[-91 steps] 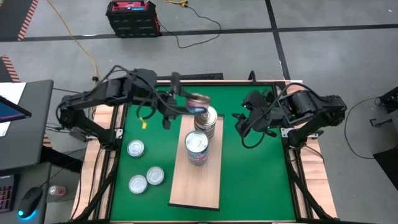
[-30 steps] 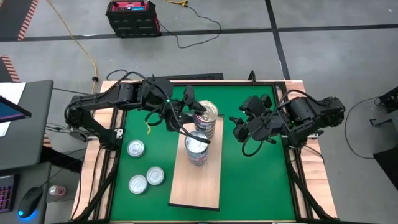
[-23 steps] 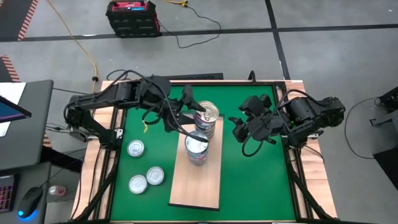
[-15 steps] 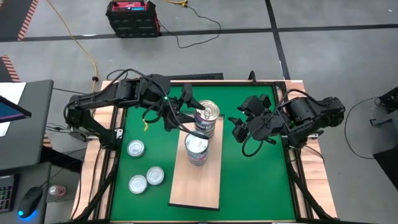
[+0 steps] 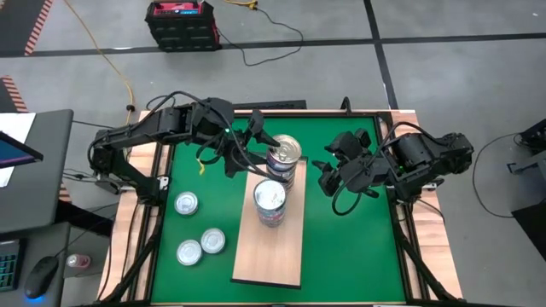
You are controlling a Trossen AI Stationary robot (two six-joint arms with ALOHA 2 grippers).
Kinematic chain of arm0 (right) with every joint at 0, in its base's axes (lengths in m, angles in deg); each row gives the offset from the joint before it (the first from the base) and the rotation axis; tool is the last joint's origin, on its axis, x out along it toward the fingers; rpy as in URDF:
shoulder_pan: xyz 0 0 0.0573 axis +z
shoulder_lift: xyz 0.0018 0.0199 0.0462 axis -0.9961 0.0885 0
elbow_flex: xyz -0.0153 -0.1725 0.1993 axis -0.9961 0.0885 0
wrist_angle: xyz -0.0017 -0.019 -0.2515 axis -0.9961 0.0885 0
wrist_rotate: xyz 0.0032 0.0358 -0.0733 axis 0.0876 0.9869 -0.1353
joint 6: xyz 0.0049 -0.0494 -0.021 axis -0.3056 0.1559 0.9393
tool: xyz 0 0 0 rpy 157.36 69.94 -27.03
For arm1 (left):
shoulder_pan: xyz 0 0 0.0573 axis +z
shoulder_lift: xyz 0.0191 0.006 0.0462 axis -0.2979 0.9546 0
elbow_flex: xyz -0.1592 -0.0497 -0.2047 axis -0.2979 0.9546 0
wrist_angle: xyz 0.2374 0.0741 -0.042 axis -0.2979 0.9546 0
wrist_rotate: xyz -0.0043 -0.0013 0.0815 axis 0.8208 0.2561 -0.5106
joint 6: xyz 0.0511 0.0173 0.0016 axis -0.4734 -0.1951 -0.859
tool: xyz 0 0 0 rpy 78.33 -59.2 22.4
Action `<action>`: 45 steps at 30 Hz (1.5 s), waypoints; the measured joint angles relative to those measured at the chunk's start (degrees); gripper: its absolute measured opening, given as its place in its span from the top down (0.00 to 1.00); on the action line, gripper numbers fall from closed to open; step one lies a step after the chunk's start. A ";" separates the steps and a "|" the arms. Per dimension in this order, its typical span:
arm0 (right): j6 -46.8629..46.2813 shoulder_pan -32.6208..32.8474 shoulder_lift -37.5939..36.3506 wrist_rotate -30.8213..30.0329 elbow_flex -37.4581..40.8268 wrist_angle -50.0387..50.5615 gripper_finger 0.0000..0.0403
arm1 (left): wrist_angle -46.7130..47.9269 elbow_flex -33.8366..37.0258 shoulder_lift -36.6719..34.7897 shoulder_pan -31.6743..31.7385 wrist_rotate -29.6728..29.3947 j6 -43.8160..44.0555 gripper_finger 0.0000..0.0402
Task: Stack canned seafood by type on shelf
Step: Stack the blue pink tuna can on top of the other blue pink tuna cans on the shelf, then put the green white tuna can on the shelf
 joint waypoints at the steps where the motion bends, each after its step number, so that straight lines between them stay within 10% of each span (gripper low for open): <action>1: 0.04 0.00 0.00 -0.02 0.00 0.00 0.31 | 0.04 0.00 0.00 -0.05 0.05 -0.10 0.34; 16: 1.40 -0.02 -0.11 0.15 0.00 -0.01 0.31 | 0.20 -0.90 -0.46 0.31 -2.13 3.60 0.34; 31: 10.33 -0.48 -0.92 13.19 -0.02 4.75 0.31 | 27.87 -1.15 -14.85 0.40 -11.40 57.53 0.34; 45: 22.47 -3.49 -0.92 18.06 -0.02 2.98 0.31 | 41.57 32.47 -29.51 0.40 1.70 88.12 0.34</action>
